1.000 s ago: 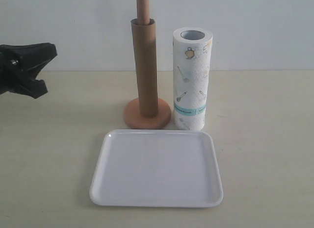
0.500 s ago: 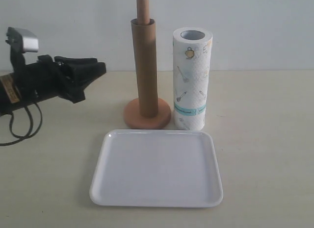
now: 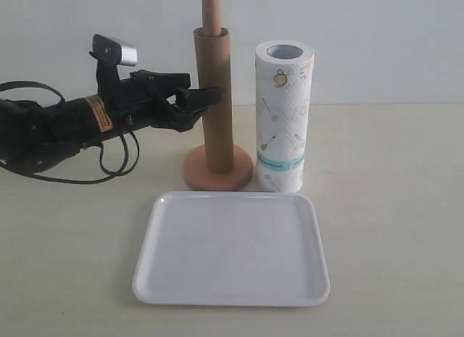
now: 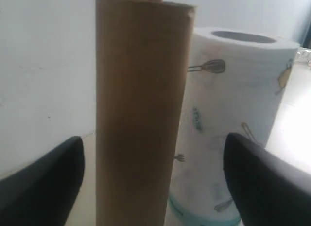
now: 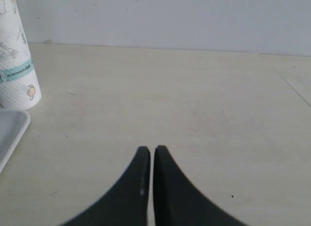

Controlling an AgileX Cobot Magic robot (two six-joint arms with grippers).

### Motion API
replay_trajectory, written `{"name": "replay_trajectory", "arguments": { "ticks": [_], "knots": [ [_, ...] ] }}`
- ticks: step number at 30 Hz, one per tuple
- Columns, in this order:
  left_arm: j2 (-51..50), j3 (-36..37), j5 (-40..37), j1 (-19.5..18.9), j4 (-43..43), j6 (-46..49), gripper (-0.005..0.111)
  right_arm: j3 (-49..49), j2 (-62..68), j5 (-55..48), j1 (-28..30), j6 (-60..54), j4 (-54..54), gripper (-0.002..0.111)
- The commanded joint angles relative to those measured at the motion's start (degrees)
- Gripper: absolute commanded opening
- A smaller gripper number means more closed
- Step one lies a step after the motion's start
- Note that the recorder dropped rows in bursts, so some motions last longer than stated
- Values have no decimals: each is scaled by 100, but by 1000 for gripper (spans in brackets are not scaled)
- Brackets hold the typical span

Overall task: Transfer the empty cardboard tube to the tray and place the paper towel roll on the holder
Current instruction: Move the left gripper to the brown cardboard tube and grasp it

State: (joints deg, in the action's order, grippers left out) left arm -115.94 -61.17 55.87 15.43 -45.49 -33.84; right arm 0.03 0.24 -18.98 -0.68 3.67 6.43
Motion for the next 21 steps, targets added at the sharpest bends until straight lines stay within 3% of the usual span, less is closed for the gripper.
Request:
{"name": "replay_trajectory", "arguments": {
  "ticks": [1,6,11,12,17,21],
  "knots": [
    [-286,-403,-232,180,68,-70,74,-3,-24,47,18,25,-9,3],
    [-722,-934,-321,263,109,-306,74,-3,-24,47,18,25,-9,3],
    [-811,-998,-528,263,109,-304,71,-3,-24,47,18,25,-9,3],
    [-811,-998,-528,263,109,-304,68,-3,-24,47,18,25,-9,3],
    [-811,-1086,-492,263,109,-304,26,-3,-24,47,18,25,-9,3],
    [-785,-1212,-448,263,94,-304,4,-3,-24,47,18,25,-9,3]
  ]
}}
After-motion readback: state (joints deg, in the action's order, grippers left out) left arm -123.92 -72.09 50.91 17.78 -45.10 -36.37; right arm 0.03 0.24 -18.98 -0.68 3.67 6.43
